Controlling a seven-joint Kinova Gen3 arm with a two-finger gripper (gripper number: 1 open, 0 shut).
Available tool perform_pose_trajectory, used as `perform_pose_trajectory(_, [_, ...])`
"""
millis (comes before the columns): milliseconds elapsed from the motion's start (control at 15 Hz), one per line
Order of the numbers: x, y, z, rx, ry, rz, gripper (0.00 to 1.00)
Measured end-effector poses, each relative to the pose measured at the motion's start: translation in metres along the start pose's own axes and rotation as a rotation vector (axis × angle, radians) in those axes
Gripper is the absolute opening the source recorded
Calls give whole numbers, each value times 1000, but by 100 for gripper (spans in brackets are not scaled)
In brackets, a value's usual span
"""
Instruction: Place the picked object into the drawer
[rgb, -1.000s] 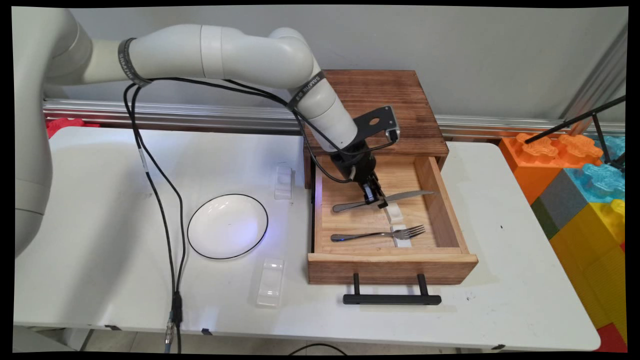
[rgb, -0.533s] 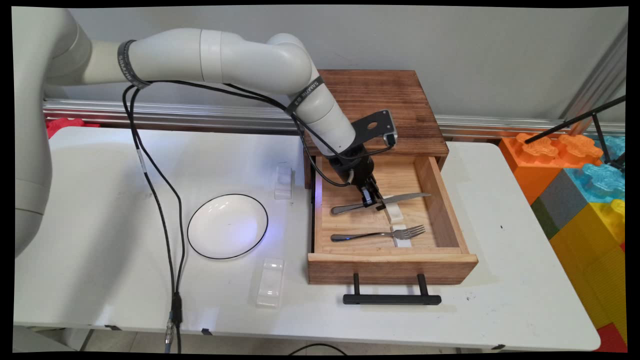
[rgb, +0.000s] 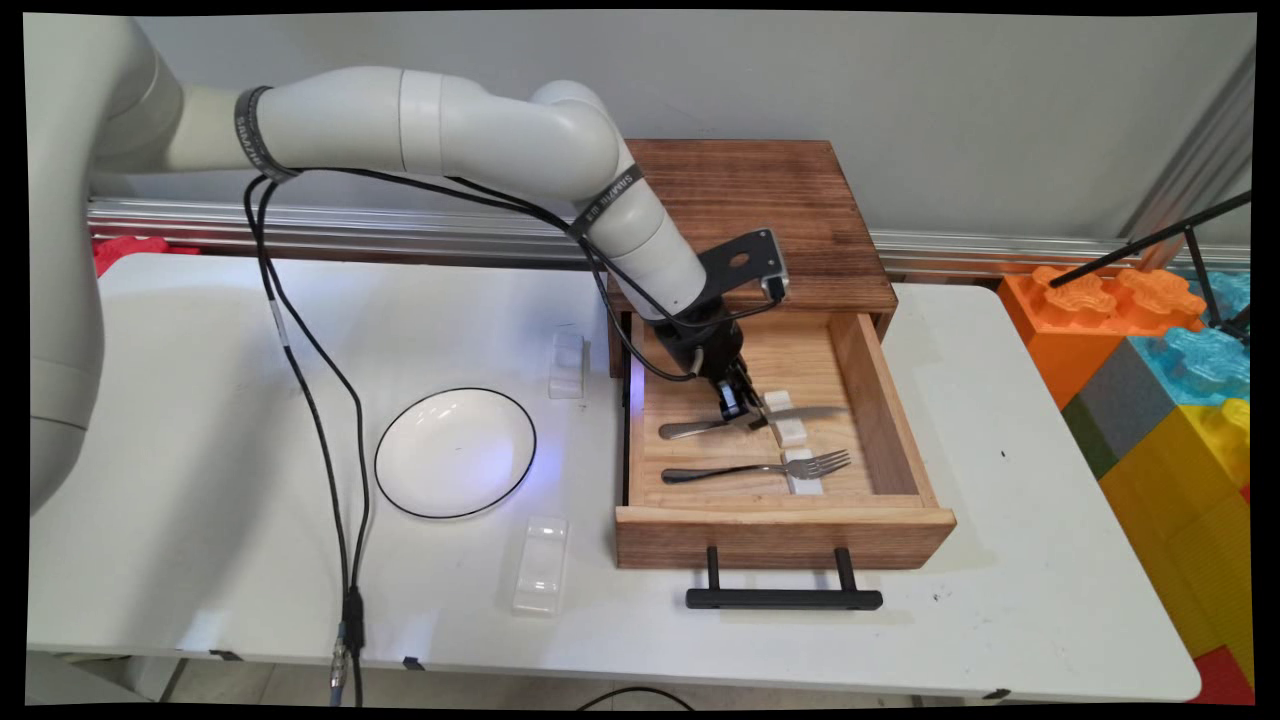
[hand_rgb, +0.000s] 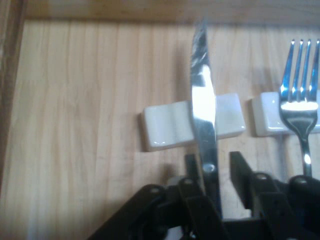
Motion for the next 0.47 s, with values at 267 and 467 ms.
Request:
perform_pose_trajectory(267, [-1, 1, 0, -3, 2, 11, 100])
perform_pose_trajectory(467, [1, 1, -4, -1, 7, 20, 100])
